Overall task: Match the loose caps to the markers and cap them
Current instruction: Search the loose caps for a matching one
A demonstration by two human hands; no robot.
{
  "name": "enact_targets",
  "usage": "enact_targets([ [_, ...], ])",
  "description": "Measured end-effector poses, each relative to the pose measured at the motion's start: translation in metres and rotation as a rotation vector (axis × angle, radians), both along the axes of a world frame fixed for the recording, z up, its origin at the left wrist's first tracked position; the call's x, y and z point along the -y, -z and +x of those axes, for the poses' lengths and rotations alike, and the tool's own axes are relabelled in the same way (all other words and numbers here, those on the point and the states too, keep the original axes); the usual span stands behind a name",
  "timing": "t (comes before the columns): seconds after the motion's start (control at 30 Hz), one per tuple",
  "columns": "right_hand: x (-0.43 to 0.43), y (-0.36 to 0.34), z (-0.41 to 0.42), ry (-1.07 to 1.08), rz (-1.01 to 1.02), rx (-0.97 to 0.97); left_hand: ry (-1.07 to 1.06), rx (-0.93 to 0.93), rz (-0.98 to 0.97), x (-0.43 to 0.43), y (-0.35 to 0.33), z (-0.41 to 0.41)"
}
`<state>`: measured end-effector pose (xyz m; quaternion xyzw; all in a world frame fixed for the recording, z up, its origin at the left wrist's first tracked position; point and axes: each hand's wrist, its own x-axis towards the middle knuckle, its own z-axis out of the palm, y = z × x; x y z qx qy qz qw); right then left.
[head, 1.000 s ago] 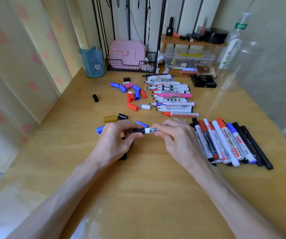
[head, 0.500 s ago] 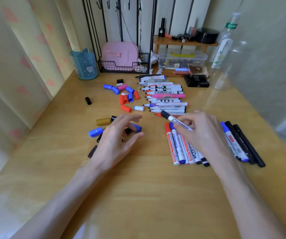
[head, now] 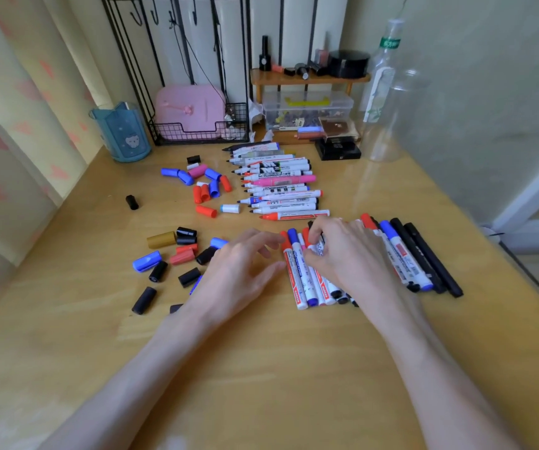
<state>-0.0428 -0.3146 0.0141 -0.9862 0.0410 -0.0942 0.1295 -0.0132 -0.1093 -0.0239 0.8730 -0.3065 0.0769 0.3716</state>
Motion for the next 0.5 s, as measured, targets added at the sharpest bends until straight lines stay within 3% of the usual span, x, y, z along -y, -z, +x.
enact_targets([
  [0.27,-0.001,-0.002,0.011,-0.109,0.122,0.135,-0.005,0.012,0.007,-0.017,0.0,0.002],
  [0.5,-0.005,0.004,0.06,-0.15,-0.01,0.112,-0.129,-0.006,-0.048,-0.066,-0.007,0.006],
])
